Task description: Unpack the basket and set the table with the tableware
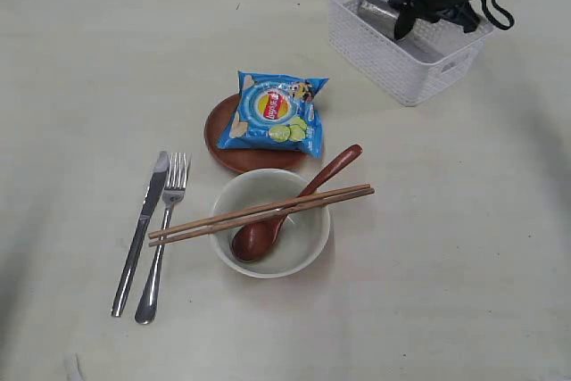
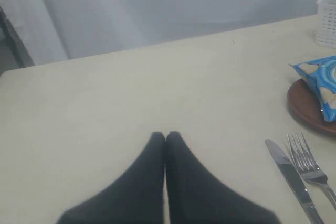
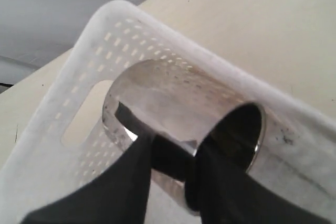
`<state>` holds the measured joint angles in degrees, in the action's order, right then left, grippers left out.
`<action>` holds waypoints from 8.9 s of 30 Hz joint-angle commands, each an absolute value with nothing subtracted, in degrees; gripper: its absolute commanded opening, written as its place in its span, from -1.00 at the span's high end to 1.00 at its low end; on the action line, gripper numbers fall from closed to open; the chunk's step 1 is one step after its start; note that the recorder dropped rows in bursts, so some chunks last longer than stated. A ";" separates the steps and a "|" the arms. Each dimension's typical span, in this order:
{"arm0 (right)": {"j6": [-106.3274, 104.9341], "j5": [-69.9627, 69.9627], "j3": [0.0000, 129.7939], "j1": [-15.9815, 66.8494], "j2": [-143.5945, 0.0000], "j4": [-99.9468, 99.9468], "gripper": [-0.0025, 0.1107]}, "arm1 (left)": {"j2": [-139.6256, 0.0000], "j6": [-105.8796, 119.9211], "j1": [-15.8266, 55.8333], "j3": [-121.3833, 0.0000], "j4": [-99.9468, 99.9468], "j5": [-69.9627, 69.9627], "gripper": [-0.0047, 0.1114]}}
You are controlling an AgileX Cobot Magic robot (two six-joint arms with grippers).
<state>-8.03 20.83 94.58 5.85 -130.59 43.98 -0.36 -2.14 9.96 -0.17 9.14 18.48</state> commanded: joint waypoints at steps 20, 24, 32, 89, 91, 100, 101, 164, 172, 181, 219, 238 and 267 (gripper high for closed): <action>-12.88 30.65 94.56 5.58 -115.95 36.66 0.96 | 0.00 -2.46 10.08 0.00 9.19 18.58 0.92; -12.88 34.06 94.56 6.15 -111.07 36.52 0.96 | 0.00 -2.46 10.08 0.00 9.19 18.58 0.92; -13.26 42.86 94.56 12.36 -104.20 30.87 0.96 | 0.00 -2.46 10.08 0.00 9.19 18.58 0.92; 7.66 60.54 122.86 49.42 -134.71 -1.51 0.96 | 0.00 -2.46 10.08 0.00 9.19 18.58 0.92; 7.66 60.54 122.86 49.42 -134.89 -0.41 0.96 | 0.00 -2.46 10.08 0.00 9.19 18.58 0.92; 6.39 61.45 122.86 49.51 -134.94 1.04 0.96 | 0.00 -2.46 10.08 0.00 9.19 18.58 0.92; 6.23 61.43 122.86 49.51 -134.94 1.04 0.96 | 0.00 -2.46 10.08 0.00 9.19 18.58 0.92; 7.31 69.96 141.18 54.96 -91.87 -12.41 0.95 | 0.00 -2.46 10.08 0.00 9.19 18.58 0.92; 7.31 69.96 141.18 54.96 -79.74 -18.58 0.95 | 0.00 -2.46 10.08 0.00 9.19 18.58 0.92; 7.70 69.96 133.12 54.96 -64.65 -23.97 0.95 | 0.00 -2.46 10.08 0.00 9.19 18.58 0.92; 21.24 54.06 88.68 54.96 -3.24 -25.18 0.95 | 0.00 -2.46 10.08 0.00 9.19 18.58 0.92; 21.24 54.21 85.69 47.70 0.00 -19.48 0.95 | 0.00 -2.46 10.08 0.00 9.17 18.69 0.92; 21.24 50.87 47.42 22.24 0.00 5.73 0.95 | 0.00 -2.46 10.08 0.00 9.17 18.69 0.92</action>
